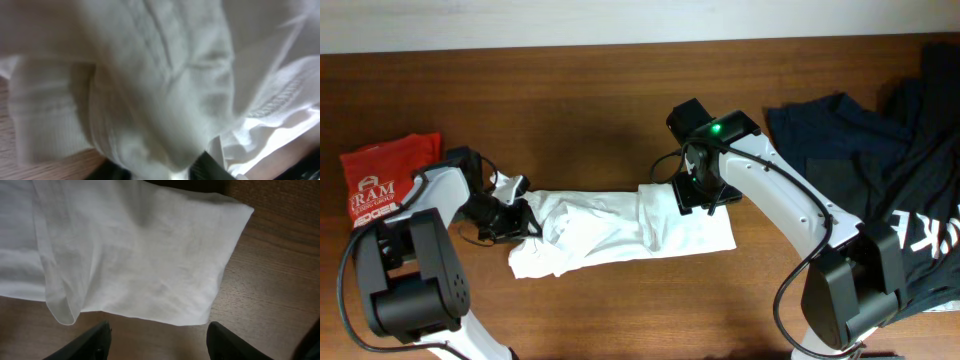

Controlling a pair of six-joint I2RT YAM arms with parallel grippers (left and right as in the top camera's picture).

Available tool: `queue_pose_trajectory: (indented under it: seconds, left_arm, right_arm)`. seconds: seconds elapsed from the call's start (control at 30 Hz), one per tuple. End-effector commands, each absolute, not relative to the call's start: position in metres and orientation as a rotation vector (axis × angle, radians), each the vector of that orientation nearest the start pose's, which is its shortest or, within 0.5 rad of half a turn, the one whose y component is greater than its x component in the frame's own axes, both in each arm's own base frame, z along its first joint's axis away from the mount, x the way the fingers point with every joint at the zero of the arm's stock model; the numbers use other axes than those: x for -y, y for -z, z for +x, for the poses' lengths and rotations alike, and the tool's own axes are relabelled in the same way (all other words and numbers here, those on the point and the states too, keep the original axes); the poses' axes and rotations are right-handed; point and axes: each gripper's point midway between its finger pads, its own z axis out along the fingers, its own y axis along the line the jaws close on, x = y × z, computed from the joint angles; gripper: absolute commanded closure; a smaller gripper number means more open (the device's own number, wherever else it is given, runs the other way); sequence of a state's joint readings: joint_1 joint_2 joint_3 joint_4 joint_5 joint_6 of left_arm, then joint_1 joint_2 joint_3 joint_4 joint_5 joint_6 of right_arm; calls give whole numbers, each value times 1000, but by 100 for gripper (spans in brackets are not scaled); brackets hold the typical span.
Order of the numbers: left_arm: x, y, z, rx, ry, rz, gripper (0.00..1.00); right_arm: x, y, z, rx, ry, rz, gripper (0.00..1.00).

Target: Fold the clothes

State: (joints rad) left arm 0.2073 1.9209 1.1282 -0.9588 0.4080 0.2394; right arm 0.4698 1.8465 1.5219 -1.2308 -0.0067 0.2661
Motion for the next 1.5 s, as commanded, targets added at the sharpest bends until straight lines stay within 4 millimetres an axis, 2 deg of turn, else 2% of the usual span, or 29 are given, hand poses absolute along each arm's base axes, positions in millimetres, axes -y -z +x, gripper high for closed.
queue_pose_trajectory:
  seconds: [0.0,0.03,0.07,0.1,0.17,0.2,0.27,0.37,0.43,0.47,0.53,0.6,0.73,0.8,0.93,1.03,1.33,1.47]
  left_arm:
    - [14,7,284,-3186,695,2,76]
    - [15,7,285,-3185,694,6,81]
    - [15,7,285,-3186,693,3,94]
    - [15,7,284,-3186,693,2,98]
    - [8,7,287,-3198,639,-33,99]
    - [-7,5,290,-3225,531,-111,99]
    - [-38,-11,301,-3239,363,-229,100]
    - [-72,-47,328,-3161,299,-397,99]
    - [-81,-74,344,-3102,310,-462,100]
    - [-76,-88,349,-3087,354,-455,100]
    - [-54,-106,349,-3105,446,-411,100]
    - [-28,-115,349,-3122,529,-341,99]
    - [55,-125,351,-3118,740,-79,99]
    - [86,-127,346,-3129,772,45,99]
    - [135,-127,335,-3132,766,278,99]
    - [158,-127,324,-3139,765,380,99]
    - [196,-124,309,-3120,728,583,96]
    - [220,-102,294,-3157,654,735,95]
  right_arm:
    - [-153,-104,310,-3104,7,-290,35]
    - [-151,-104,311,-3108,9,-279,35]
    - [-147,-104,311,-3112,12,-266,35]
    - [-139,-104,313,-3121,18,-249,35]
    - [-125,-104,314,-3138,30,-228,35]
    - [-113,-104,316,-3149,44,-196,35]
    - [-90,-104,320,-3161,68,-135,35]
    - [-63,-104,326,-3171,66,-58,35]
    - [-47,-104,327,-3179,67,18,35]
    - [-42,-104,327,-3180,66,38,35]
    - [-39,-104,328,-3181,67,37,35]
    - [-39,-104,328,-3180,66,36,35]
    - [-39,-104,327,-3181,66,36,35]
    - [-39,-104,328,-3180,66,37,35]
    - [-39,-103,326,-3186,67,37,35]
    - [-38,-98,322,-3199,70,37,35]
    - [-38,-93,322,-3199,70,37,35]
    - [-38,-93,322,-3200,70,37,35]
